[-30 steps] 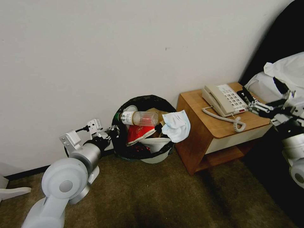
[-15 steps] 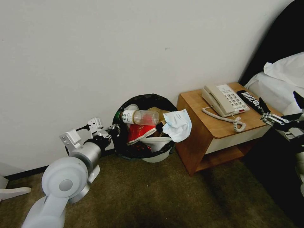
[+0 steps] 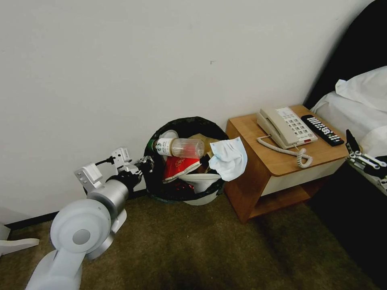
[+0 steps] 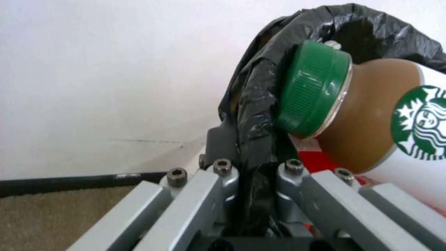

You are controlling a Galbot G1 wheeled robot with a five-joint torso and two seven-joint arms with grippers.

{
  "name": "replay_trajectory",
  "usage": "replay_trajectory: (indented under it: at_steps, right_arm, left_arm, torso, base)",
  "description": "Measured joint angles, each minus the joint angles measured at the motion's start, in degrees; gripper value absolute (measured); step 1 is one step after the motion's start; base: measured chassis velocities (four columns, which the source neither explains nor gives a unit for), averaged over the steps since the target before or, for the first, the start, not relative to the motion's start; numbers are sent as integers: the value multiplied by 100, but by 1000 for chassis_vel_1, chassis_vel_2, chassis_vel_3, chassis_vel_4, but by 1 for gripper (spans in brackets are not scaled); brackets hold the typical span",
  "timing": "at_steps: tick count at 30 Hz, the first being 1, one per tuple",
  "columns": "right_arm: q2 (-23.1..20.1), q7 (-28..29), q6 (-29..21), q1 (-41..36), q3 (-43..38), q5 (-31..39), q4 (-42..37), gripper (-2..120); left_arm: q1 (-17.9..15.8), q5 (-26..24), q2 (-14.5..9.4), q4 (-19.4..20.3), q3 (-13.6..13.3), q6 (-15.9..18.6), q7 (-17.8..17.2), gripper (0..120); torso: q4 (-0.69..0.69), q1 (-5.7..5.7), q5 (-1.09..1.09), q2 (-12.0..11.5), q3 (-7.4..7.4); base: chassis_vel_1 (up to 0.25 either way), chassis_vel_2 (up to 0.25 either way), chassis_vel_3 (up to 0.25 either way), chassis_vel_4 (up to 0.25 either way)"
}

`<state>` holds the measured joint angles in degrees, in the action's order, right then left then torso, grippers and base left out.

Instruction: Pick up the trash bin, then pick up the garbage from the floor and place it into the trash bin.

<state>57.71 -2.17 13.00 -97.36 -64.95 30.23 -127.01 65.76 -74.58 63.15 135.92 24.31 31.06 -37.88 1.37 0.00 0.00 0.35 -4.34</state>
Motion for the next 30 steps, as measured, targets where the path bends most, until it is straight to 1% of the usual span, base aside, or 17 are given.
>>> replay_trajectory:
  at_steps: [2, 7, 21, 23, 30]
  right_arm:
    - [59, -1, 6, -30, -15, -37, -48, 100]
    - [211, -3, 38, -79, 88, -146, -69, 100]
    - [781, -161, 289, 42, 307, -438, 179, 100]
    - [916, -193, 311, 95, 366, -504, 210, 100]
    - [1121, -201, 313, 243, 492, -618, 253, 100]
  left_arm:
    - [66, -3, 1, 49, 51, 2, -1, 3]
    - [107, -28, -16, 73, 95, 9, -1, 3]
    - [19, -65, -20, -26, 99, 10, -22, 3]
    - [38, -72, -20, -45, 139, 10, -21, 3]
    - [62, -78, -16, -85, 196, 13, -7, 3]
  torso:
    - [-1, 0, 0, 0, 0]
    - [0, 0, 0, 0, 0]
    - [0, 0, -1, 0, 0]
    - [0, 0, 0, 0, 0]
    - [0, 0, -1, 0, 0]
  base:
    - [0, 0, 0, 0]
    - [0, 0, 0, 0]
    - [0, 0, 0, 0]
    - [0, 0, 0, 0]
    - [0, 0, 0, 0]
